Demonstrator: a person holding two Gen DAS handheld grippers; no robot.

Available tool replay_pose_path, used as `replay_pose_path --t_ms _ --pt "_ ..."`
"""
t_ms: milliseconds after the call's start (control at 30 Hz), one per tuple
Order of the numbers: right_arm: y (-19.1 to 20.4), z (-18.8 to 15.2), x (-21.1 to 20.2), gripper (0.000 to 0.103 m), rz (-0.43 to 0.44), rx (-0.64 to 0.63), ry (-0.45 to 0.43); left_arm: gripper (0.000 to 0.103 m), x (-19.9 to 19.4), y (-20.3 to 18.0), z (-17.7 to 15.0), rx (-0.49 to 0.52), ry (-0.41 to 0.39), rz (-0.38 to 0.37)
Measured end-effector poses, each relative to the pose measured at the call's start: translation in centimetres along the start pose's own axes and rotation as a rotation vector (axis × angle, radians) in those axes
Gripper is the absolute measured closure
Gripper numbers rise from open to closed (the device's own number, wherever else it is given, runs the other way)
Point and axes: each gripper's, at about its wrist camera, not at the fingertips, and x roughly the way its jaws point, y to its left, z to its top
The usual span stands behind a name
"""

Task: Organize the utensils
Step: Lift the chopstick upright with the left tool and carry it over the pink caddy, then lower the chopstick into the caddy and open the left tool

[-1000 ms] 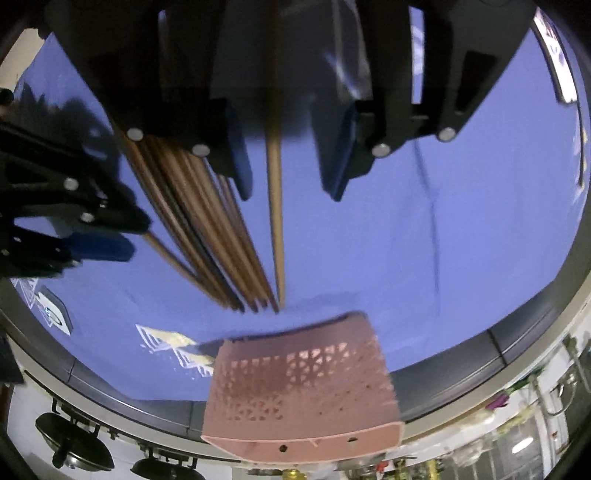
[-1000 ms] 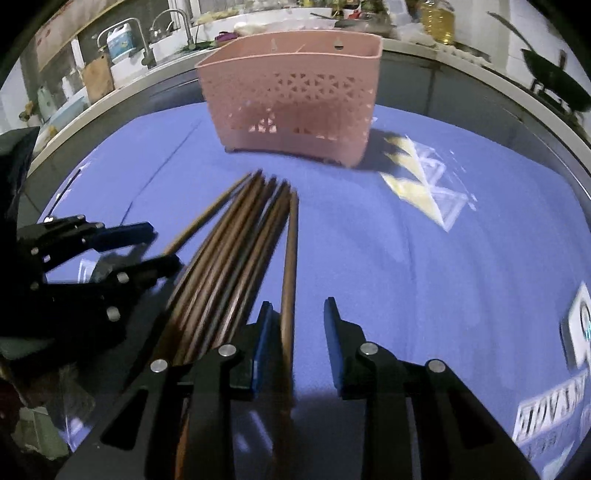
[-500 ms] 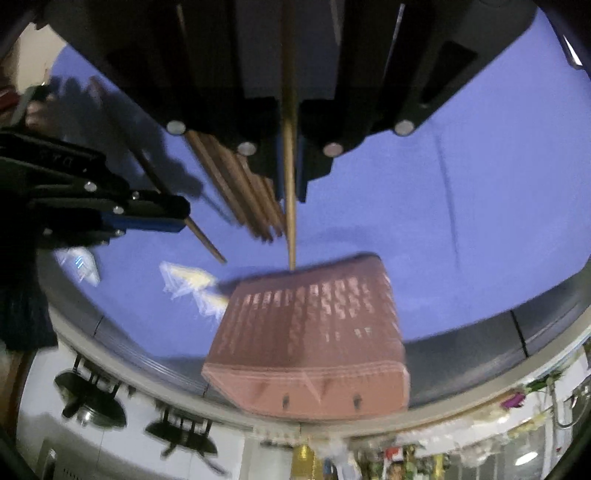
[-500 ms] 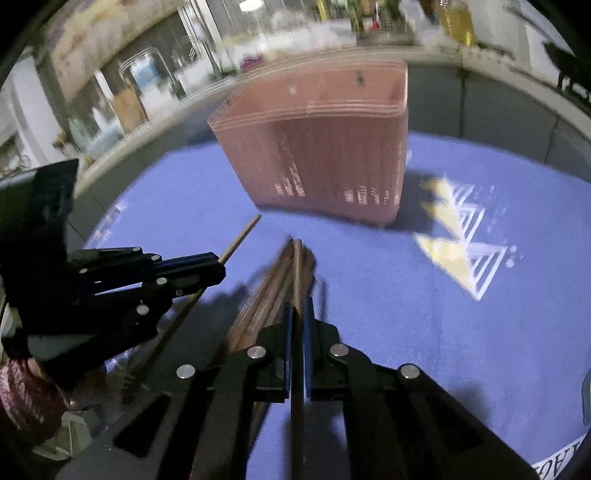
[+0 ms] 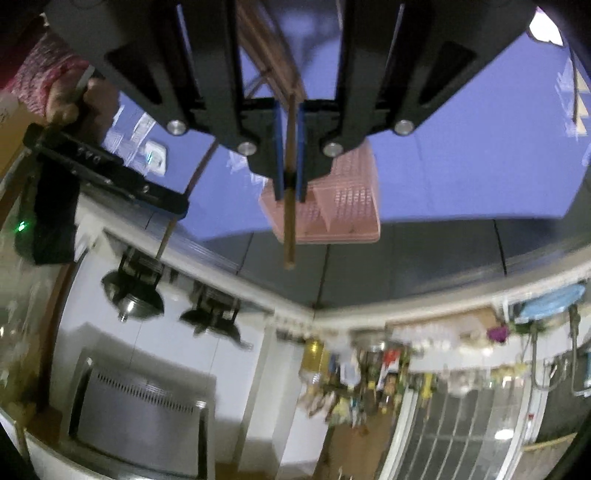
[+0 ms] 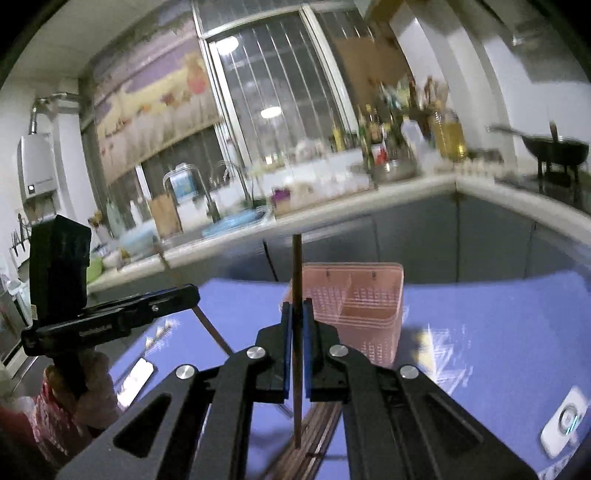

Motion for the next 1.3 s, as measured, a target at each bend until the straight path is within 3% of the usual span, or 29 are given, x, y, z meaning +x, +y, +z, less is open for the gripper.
replay_pose_path --t_ms 200,433,667,767,900,967,1000,1067,1167,1233,1300 --pt "-0.3 7.7 2.2 0.097 -0.019 -0.027 -0.081 0.098 -1.8 -0.1 7.8 0.039 -0.141 0.049" --pt "-0.9 11.6 7.3 0.097 -0.062 -0.063 -0.108 0.098 1.4 1.8 12.3 0.026 -0.163 0.118" --pt "-1.5 8.9 11.9 0.097 -0.058 -0.072 -0.005 0.098 5.7 3.3 11.1 0.03 -0.08 0.14" --pt "-2.2 6.2 13.8 0.097 -0.069 -0.052 0.069 0.098 8.0 3.7 9.1 0.03 -0.019 0.152" --pt "-2.6 4.0 14.8 0.097 -0.067 -0.028 0.122 0.097 11.9 4.2 5.4 0.021 0.082 0.235" --pt "-2.8 3.5 14.9 0.097 -0.061 0.004 0.131 0.071 13.1 4.5 4.2 0.01 0.125 0.285" --pt "-2.9 3.3 14.8 0.096 -0.064 0.022 0.125 0.048 13.4 4.6 3.5 -0.01 0.131 0.307" --pt "-3.0 3.1 14.5 0.093 -0.058 0.047 0.101 0.044 12.7 4.5 2.6 -0.036 0.085 0.329" --pt "-2.9 3.2 13.7 0.074 -0.056 0.059 0.076 0.043 10.9 4.2 2.1 -0.069 0.03 0.341" --pt "-2.6 3.3 12.8 0.043 -0.073 0.057 0.038 0.037 9.3 4.0 2.0 -0.101 -0.02 0.347" --pt "-2.2 3.2 11.5 0.037 -0.092 0.045 -0.009 0.036 7.6 3.8 1.8 -0.122 -0.065 0.359"
